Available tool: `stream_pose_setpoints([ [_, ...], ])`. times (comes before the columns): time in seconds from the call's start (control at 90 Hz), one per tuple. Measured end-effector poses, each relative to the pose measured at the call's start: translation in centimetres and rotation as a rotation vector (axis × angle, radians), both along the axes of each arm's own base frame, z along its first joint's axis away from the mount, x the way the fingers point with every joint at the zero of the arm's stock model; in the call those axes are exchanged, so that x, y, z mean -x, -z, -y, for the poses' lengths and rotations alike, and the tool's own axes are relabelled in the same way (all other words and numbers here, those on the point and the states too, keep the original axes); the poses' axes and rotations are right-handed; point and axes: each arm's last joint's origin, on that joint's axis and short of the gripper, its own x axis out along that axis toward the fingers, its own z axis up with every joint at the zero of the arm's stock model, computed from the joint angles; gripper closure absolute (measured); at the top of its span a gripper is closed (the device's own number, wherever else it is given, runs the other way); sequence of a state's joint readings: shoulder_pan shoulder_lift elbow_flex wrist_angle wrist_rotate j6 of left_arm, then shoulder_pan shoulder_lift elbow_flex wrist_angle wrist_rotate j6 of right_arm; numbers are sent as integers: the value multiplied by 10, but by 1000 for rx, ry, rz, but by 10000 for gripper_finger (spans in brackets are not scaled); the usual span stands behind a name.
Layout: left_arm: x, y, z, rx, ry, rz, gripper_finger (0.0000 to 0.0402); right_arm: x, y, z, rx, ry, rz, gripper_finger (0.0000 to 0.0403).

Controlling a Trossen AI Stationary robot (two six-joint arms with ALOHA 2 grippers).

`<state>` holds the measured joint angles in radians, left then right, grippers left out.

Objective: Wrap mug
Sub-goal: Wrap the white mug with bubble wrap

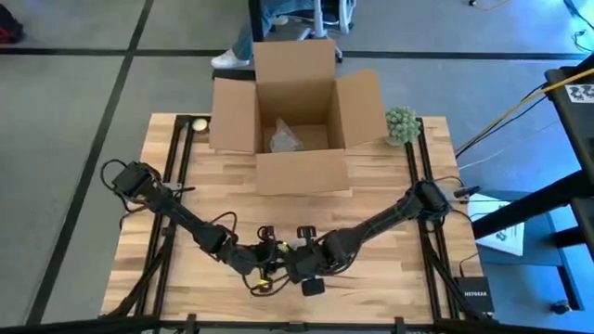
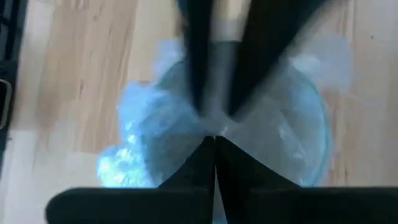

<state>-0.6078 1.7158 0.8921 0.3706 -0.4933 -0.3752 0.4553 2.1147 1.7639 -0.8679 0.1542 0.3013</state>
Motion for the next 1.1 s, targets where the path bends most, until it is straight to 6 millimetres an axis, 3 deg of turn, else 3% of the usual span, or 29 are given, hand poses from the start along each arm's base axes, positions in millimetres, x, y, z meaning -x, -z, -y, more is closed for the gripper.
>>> stream_pose_setpoints([
  [0.144, 17, -36, 8, 29, 56, 92, 353, -4, 3, 4, -4, -28, 23, 402],
  [0.311, 41, -53, 2, -47, -9, 36, 353, -7, 3, 7, -9, -43, 30, 402],
  [0.433, 51, -36, -11, -160, -187, -98, 353, -7, 2, 3, -28, -74, 25, 402],
  [0.578, 42, -5, -26, -189, -305, -164, 353, -3, 1, -7, -23, -161, 32, 402],
  [0.689, 26, 11, -29, -131, -248, -190, 353, 0, 1, -14, -16, -220, 31, 402],
  [0.833, 9, 16, -24, -37, -101, -144, 353, 2, 1, -17, -3, -280, 23, 402],
  [1.1, 11, 12, -11, -3, 17, -108, 353, 3, -9, -14, 25, -289, -2, 402],
])
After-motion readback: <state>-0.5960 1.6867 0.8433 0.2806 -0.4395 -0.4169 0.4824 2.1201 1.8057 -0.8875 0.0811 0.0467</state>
